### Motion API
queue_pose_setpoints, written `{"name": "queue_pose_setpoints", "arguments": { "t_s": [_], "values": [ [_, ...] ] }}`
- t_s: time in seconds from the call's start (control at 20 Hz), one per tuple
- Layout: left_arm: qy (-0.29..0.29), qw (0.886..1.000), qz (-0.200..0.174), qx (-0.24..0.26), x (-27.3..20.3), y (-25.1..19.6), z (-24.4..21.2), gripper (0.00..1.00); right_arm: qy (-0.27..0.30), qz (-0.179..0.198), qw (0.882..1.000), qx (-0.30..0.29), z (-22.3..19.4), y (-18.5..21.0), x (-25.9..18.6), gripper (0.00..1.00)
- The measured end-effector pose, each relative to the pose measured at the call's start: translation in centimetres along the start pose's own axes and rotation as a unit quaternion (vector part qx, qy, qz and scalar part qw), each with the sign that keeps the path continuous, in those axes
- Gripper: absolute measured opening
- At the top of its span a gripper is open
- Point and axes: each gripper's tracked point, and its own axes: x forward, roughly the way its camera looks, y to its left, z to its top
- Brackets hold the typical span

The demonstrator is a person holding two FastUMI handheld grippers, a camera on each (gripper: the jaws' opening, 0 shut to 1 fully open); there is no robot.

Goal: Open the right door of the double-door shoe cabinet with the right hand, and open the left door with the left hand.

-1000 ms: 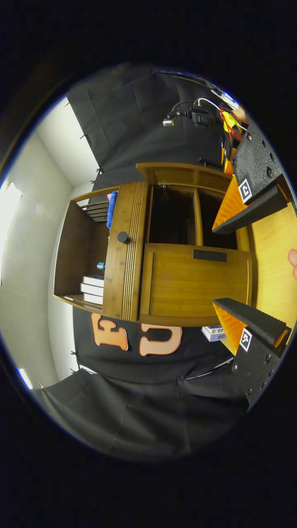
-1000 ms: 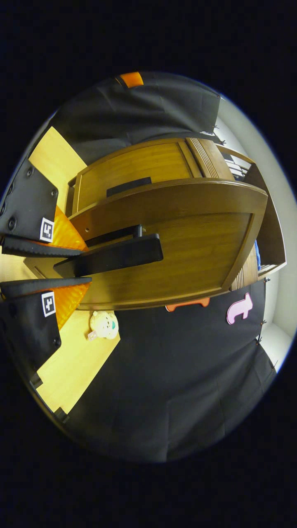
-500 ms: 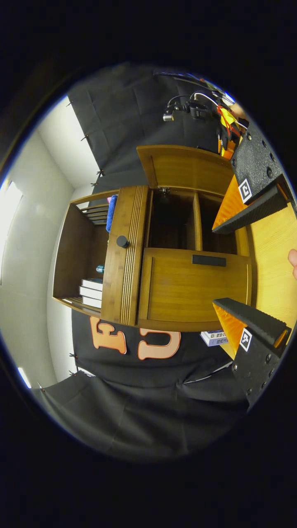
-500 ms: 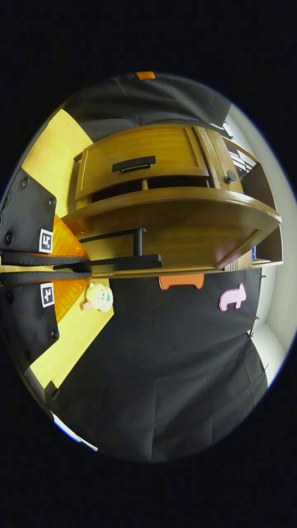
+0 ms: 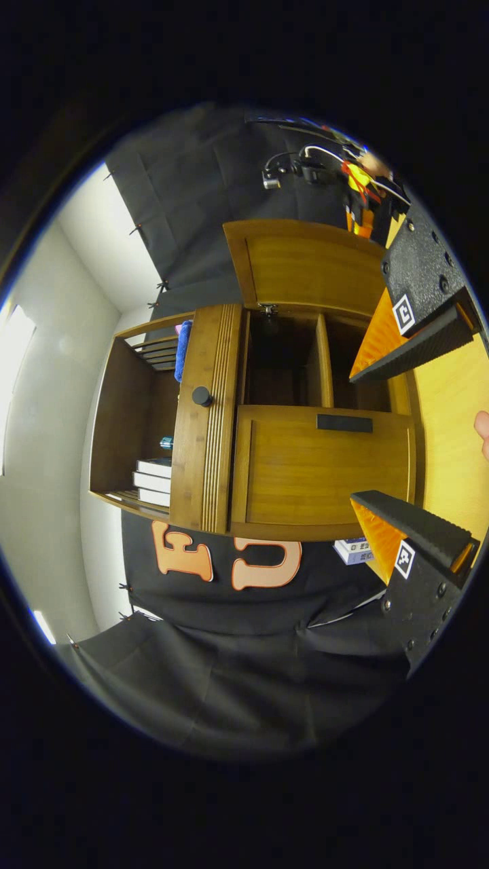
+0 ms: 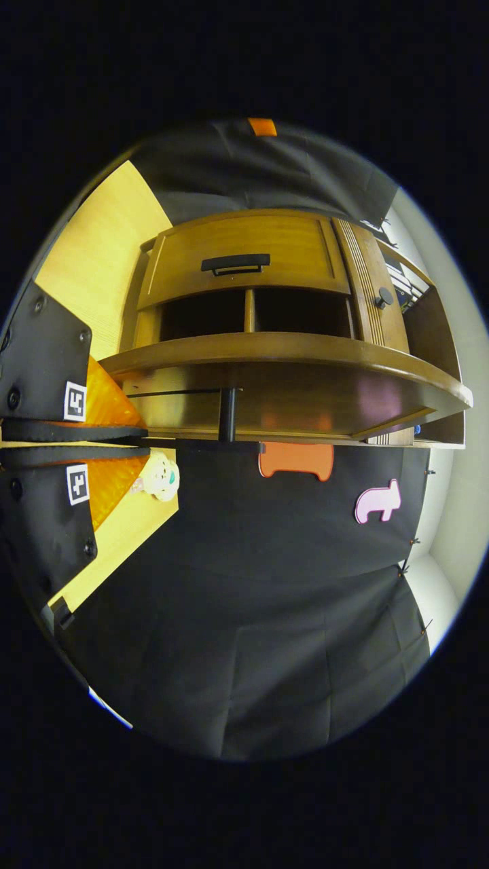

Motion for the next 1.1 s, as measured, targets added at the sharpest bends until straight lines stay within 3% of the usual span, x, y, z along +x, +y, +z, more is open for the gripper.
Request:
{"name": "queue_pose_setpoints", "arguments": {
  "t_s": [0.15,0.2,0.25,0.3,0.55,0.75,0.8,1.1],
  "values": [
    [-0.001,1.0,-0.016,0.016,2.1,-0.9,0.4,0.92,-0.005,0.004,0.999,0.034,0.2,-2.0,-0.7,0.09],
    [-0.001,1.0,-0.024,0.02,2.7,-1.6,0.5,0.92,-0.01,-0.005,0.999,0.035,0.1,-3.0,-1.0,0.0],
    [-0.001,0.999,-0.029,0.027,3.1,-2.2,0.6,0.95,-0.012,-0.021,0.999,0.032,0.0,-4.3,-1.7,0.0],
    [0.0,0.999,-0.032,0.033,3.5,-2.7,0.5,0.95,-0.013,-0.042,0.999,0.029,-0.4,-5.9,-2.2,0.09],
    [0.0,0.998,-0.065,0.019,3.7,-7.1,-0.7,0.93,-0.032,-0.071,0.993,0.091,-0.9,-8.6,-5.7,0.09],
    [0.0,0.997,-0.074,0.001,3.5,-8.0,-0.8,0.99,-0.044,-0.092,0.99,0.096,-0.1,-8.7,-9.0,0.09],
    [-0.003,0.998,-0.069,-0.001,3.5,-7.6,-0.6,0.94,-0.048,-0.095,0.99,0.093,0.4,-8.4,-9.8,0.09],
    [0.002,0.999,-0.026,-0.029,5.0,-4.1,-0.8,0.99,-0.084,-0.08,0.991,0.066,5.1,-4.3,-14.8,0.08]
  ]
}}
